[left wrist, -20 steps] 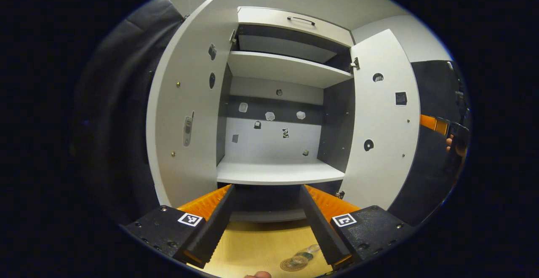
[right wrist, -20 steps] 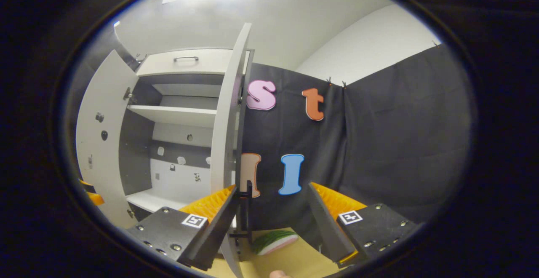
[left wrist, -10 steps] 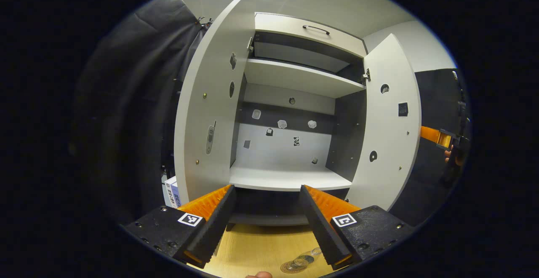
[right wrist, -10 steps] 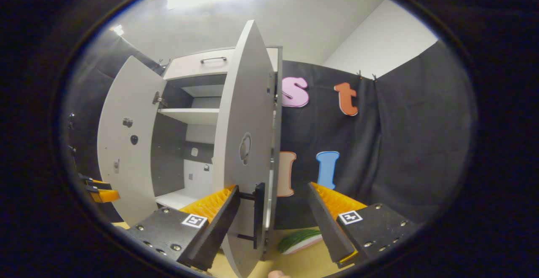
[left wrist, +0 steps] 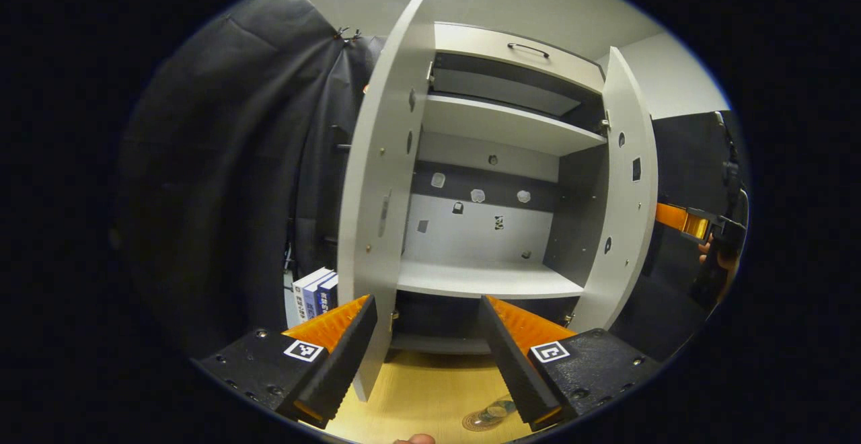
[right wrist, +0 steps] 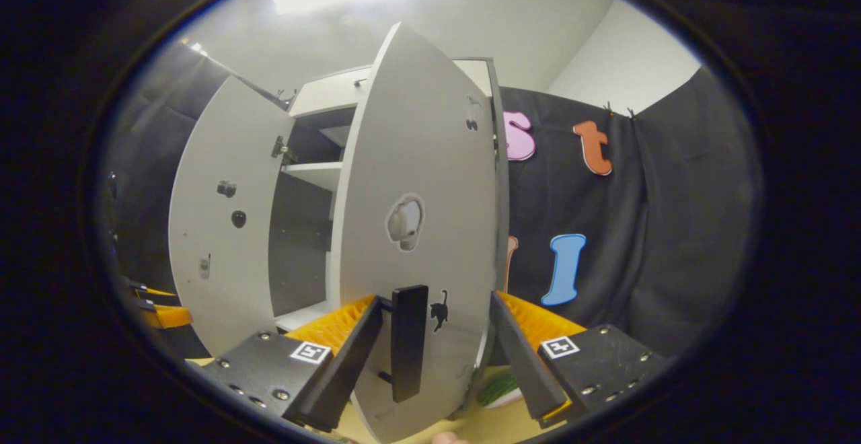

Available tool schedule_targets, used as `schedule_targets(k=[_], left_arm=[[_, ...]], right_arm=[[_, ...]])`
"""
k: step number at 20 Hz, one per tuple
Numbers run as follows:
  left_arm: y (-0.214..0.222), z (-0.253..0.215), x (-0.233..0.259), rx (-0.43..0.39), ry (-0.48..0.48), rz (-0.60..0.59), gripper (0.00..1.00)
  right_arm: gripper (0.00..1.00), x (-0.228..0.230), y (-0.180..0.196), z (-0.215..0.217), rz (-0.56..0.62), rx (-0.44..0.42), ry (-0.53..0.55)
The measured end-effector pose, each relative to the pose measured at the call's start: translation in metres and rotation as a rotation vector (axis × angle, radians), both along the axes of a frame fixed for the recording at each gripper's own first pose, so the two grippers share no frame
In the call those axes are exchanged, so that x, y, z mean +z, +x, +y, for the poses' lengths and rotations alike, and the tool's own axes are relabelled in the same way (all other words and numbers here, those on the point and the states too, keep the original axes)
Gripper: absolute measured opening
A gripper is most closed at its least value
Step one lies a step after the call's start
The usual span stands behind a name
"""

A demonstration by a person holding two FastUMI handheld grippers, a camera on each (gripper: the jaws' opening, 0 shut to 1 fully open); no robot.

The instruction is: Grasp the bottle in the cabinet with the left hand and place it on the coaster, then close the right door with the right hand and the left door with the left hand.

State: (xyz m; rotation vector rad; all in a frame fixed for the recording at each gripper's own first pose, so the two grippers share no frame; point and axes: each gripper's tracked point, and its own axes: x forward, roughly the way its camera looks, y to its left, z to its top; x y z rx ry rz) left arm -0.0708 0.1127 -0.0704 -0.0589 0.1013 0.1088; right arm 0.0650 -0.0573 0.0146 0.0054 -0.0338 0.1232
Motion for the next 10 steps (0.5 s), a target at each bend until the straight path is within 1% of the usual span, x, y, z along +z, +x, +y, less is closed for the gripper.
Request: schedule_targets(k=[1, 2, 3, 6, 7, 8, 9, 10], left_arm=[[-0.002, 0.005, 0.0, 0.015, -0.001, 0.0, 0.96], [-0.004, 0.009, 0.0, 0.029, 0.0, 0.0, 0.92], [-0.005, 0.014, 0.001, 0.044, 0.002, -0.003, 0.96], [-0.014, 0.028, 0.002, 0.086, 0.008, -0.005, 0.96], [-0.018, 0.032, 0.002, 0.101, 0.01, -0.007, 0.92], [-0.022, 0.037, 0.002, 0.115, 0.012, -0.009, 0.96], [-0.025, 0.041, 0.002, 0.129, 0.015, -0.01, 0.96], [-0.028, 0.046, 0.003, 0.144, 0.018, -0.012, 0.96]], right_arm=[[0.98, 0.0, 0.003, 0.003, -0.003, 0.0, 0.002], [0.99, 0.0, 0.007, 0.008, -0.003, 0.007, 0.004], [1.0, -0.002, 0.01, 0.014, -0.001, 0.013, 0.009], [1.0, -0.005, 0.022, 0.027, 0.012, 0.029, 0.04], [1.0, -0.007, 0.026, 0.033, 0.019, 0.036, 0.055], [0.97, -0.008, 0.031, 0.037, 0.027, 0.043, 0.068], [1.0, -0.009, 0.035, 0.041, 0.034, 0.049, 0.081], [1.0, -0.011, 0.04, 0.044, 0.04, 0.052, 0.093]])
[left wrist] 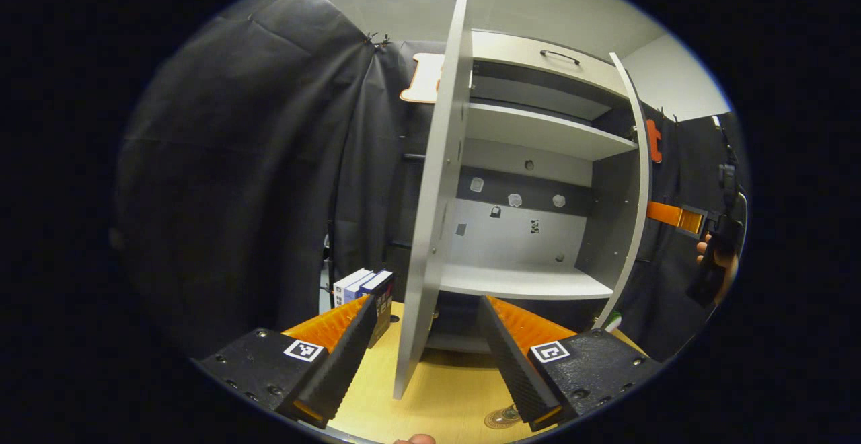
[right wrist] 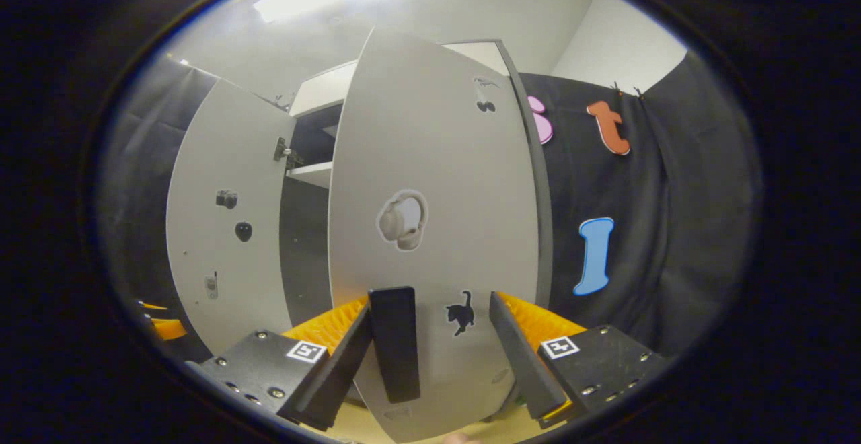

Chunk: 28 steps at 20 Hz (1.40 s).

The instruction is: Grasp the bottle in the cabinet with the left hand and place it on the coaster, then close the right door with the right hand and the left door with the left hand.

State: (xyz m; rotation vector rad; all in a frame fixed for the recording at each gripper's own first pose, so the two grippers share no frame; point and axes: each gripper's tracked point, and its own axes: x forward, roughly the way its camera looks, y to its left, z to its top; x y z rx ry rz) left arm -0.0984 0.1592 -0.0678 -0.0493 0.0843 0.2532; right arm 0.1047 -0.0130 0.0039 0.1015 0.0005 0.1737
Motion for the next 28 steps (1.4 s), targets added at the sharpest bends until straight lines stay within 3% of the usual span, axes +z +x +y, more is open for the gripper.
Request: schedule_targets(k=[9, 10, 11, 24, 25, 28], left_arm=[[-0.018, 0.036, 0.001, 0.095, 0.005, 0.002, 0.96], [-0.019, 0.04, 0.001, 0.103, 0.007, 0.002, 0.92], [-0.02, 0.043, 0.001, 0.11, 0.007, 0.002, 0.96], [-0.021, 0.062, -0.002, 0.168, -0.005, -0.01, 0.96], [-0.02, 0.064, -0.001, 0.171, -0.004, -0.011, 0.92], [-0.018, 0.068, 0.002, 0.18, 0.003, -0.017, 0.96]], right_arm=[[1.0, -0.008, 0.028, 0.026, 0.028, -0.031, 0.021], [1.0, -0.009, 0.031, 0.029, 0.035, -0.03, 0.029], [0.97, -0.011, 0.033, 0.031, 0.042, -0.03, 0.037], [1.0, -0.02, 0.063, 0.045, 0.047, -0.029, 0.065], [1.0, -0.021, 0.063, 0.045, 0.045, -0.029, 0.066], [0.97, -0.025, 0.066, 0.045, 0.044, -0.029, 0.073]])
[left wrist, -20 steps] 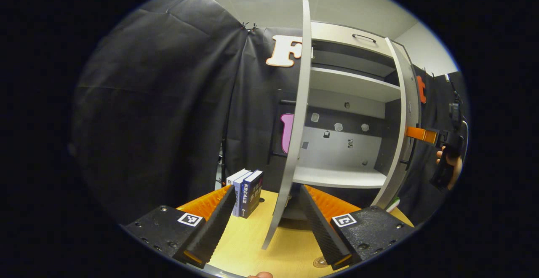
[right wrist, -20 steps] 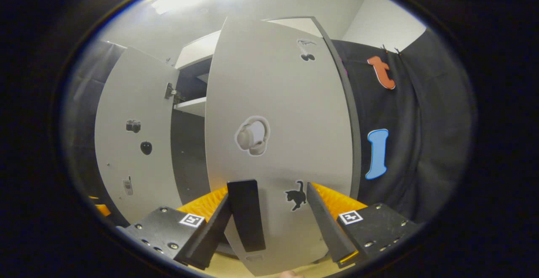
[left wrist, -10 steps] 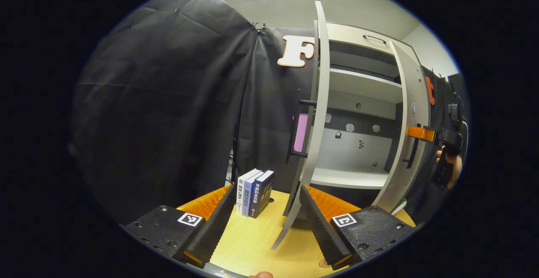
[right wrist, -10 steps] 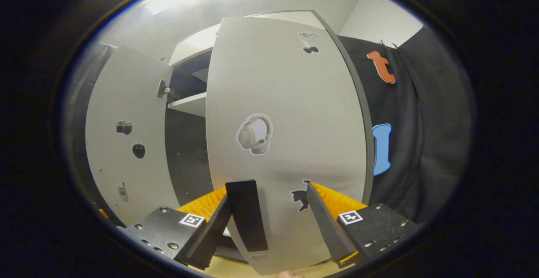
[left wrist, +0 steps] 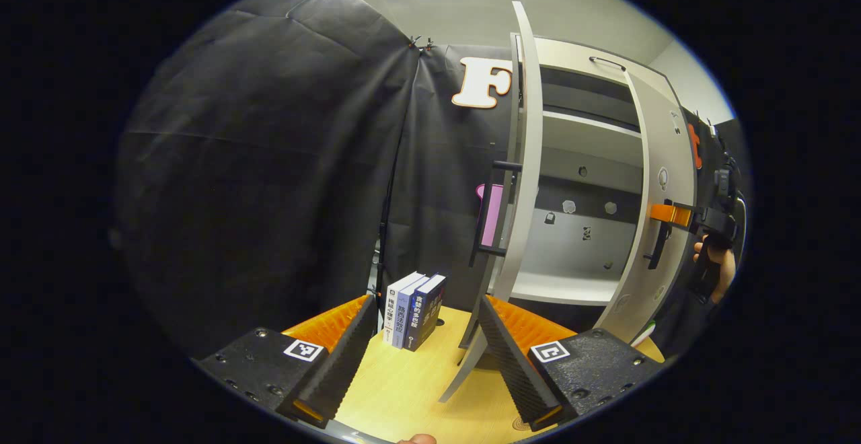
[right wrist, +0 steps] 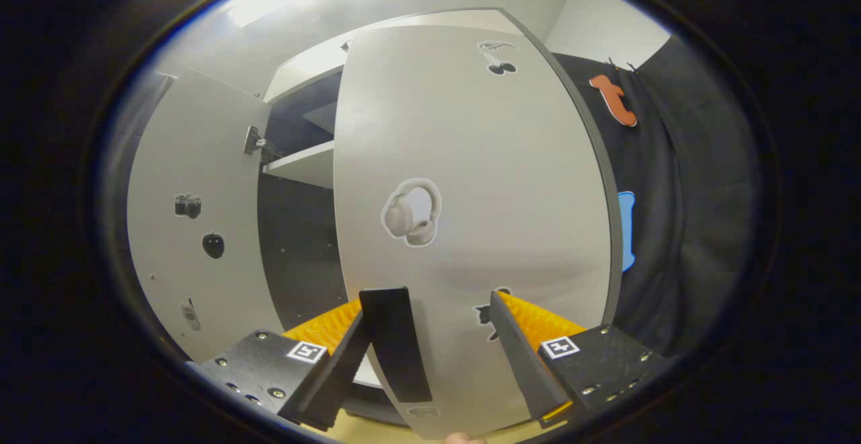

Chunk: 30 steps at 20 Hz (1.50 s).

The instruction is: Grasp the bottle in the cabinet with the left hand and place it on the coaster, then close the right door with the right hand and the left door with the left hand.

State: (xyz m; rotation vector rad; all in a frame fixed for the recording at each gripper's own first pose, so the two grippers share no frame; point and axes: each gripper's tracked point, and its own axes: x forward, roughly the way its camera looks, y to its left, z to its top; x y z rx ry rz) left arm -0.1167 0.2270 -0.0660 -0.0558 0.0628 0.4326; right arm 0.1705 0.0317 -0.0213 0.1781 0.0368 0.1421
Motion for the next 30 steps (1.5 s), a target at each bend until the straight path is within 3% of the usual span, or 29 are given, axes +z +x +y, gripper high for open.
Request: schedule_targets(k=[3, 4, 7, 15, 18, 20, 23, 30], left_arm=[[0.001, 0.005, 0.002, 0.013, 0.006, -0.004, 0.92], [0.001, 0.006, 0.003, 0.017, 0.007, -0.005, 1.0], [0.003, 0.01, 0.007, 0.023, 0.006, -0.012, 1.0], [0.003, 0.021, 0.022, 0.046, 0.021, -0.031, 0.92], [0.007, 0.024, 0.026, 0.053, -0.014, -0.053, 0.96], [0.011, 0.024, 0.033, 0.051, -0.039, -0.076, 0.92], [0.016, 0.025, 0.044, 0.038, -0.05, -0.1, 0.96], [0.029, 0.023, 0.072, -0.009, -0.007, -0.127, 0.92]], right_arm=[[0.97, -0.003, 0.003, 0.002, 0.001, -0.002, 0.008], [1.0, -0.003, 0.004, 0.002, 0.0, -0.004, 0.008], [1.0, -0.004, 0.006, 0.003, -0.003, -0.014, 0.009], [0.96, -0.008, 0.01, 0.003, -0.02, -0.07, -0.023], [1.0, -0.01, 0.011, 0.004, -0.03, -0.082, -0.049], [1.0, -0.011, 0.011, 0.004, -0.034, -0.089, -0.06], [1.0, -0.012, 0.011, 0.004, -0.038, -0.095, -0.069], [1.0, -0.012, 0.012, 0.004, -0.048, -0.107, -0.08]])
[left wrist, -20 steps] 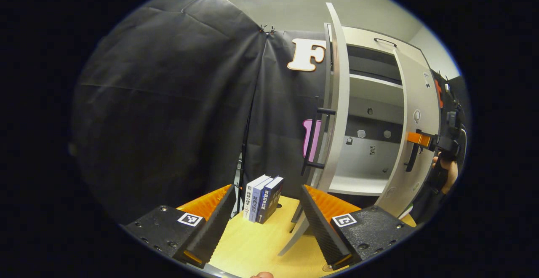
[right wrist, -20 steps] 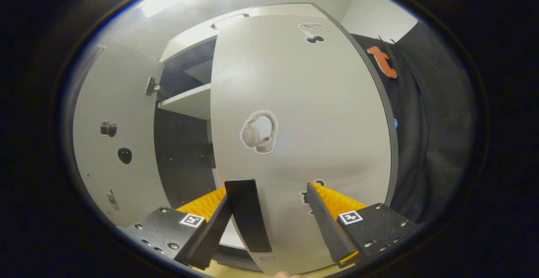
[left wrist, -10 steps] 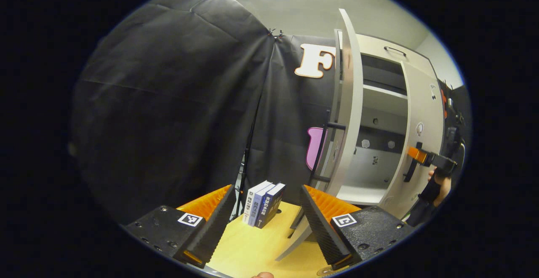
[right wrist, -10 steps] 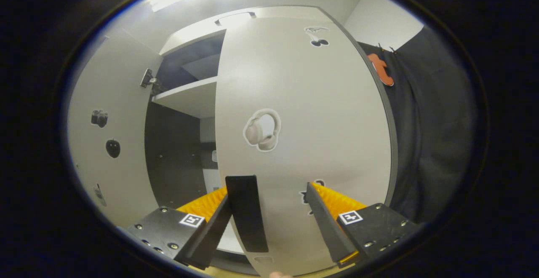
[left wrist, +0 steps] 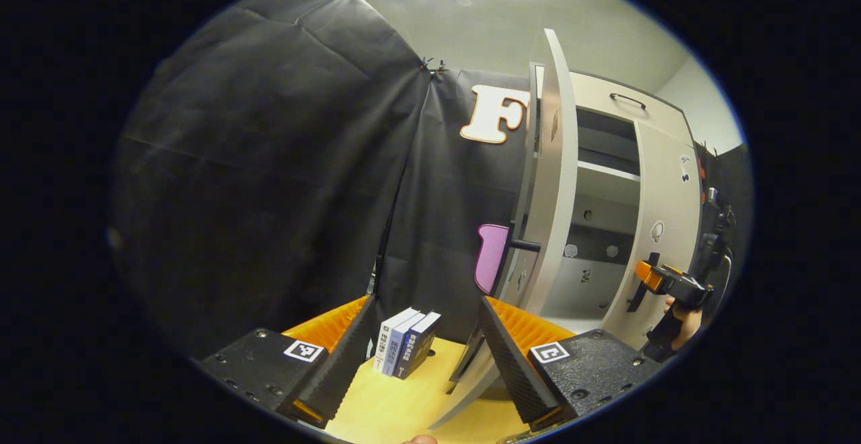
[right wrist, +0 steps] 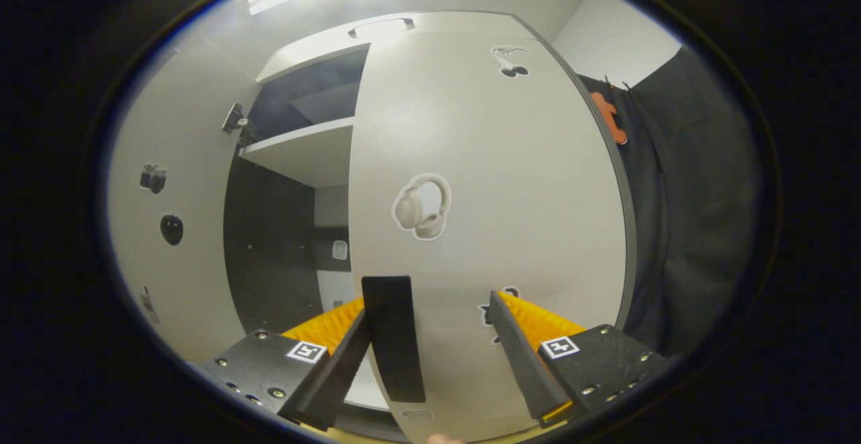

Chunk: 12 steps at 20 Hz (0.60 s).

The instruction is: Grasp the bottle in the cabinet with the left hand and place it on the coaster, then close the right door with the right hand and the left door with the left hand.

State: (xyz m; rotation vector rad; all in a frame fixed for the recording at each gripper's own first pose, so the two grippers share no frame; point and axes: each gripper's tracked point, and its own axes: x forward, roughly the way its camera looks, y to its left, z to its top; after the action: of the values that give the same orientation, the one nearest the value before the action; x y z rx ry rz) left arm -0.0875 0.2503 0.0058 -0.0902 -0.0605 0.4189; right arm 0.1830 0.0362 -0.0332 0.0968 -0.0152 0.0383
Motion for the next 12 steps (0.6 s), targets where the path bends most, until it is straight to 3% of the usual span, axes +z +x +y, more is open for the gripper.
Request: schedule_targets(k=[1, 2, 12], left_arm=[[0.003, 0.0, 0.002, -0.005, 0.003, -0.003, 0.96], [0.005, 0.0, 0.006, -0.012, 0.003, -0.009, 0.92], [0.027, -0.005, 0.047, -0.094, 0.013, -0.095, 0.96]], right_arm=[[1.0, 0.0, -0.001, 0.0, 0.0, 0.0, -0.002], [1.0, 0.0, 0.0, 0.0, -0.001, 0.001, -0.004], [1.0, -0.001, 0.0, 0.001, -0.014, -0.012, -0.031]])
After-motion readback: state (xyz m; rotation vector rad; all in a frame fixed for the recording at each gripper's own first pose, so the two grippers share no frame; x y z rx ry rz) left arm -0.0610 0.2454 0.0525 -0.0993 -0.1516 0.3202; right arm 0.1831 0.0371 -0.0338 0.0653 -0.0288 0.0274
